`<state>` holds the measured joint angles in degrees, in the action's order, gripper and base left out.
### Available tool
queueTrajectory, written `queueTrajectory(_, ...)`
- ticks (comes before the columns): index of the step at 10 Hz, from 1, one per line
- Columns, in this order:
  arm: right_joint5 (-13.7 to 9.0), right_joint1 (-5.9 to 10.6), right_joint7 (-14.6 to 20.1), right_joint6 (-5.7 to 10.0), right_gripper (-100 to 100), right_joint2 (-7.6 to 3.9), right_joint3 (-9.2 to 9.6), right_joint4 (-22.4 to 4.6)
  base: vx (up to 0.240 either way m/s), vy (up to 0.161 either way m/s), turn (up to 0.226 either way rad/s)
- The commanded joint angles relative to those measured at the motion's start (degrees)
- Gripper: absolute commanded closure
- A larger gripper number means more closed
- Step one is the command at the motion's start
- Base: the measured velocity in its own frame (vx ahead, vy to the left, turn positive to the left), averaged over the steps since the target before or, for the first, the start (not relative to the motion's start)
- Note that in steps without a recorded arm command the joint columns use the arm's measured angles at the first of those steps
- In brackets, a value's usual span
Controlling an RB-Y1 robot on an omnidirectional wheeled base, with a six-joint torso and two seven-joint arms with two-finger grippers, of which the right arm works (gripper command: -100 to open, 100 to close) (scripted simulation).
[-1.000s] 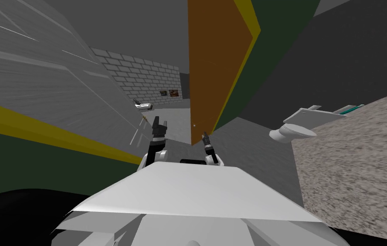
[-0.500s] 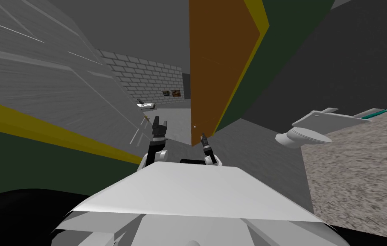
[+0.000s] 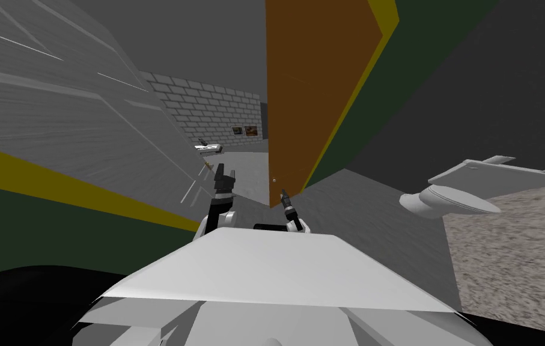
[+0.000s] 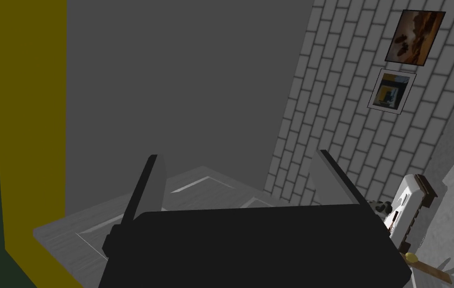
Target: Push the door open
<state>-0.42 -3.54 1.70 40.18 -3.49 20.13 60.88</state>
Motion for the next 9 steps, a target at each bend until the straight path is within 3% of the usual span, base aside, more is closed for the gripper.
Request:
queueTrajectory(1,0.1,0.58,0.03,0.35,-100,0.19,0.53,-1.89,0.068,-0.057,0.078)
queueTrajectory(9,0.49,3.39,0.04,1.77,-100,1.46,2.78,-10.31,0.075,-0.069,0.076)
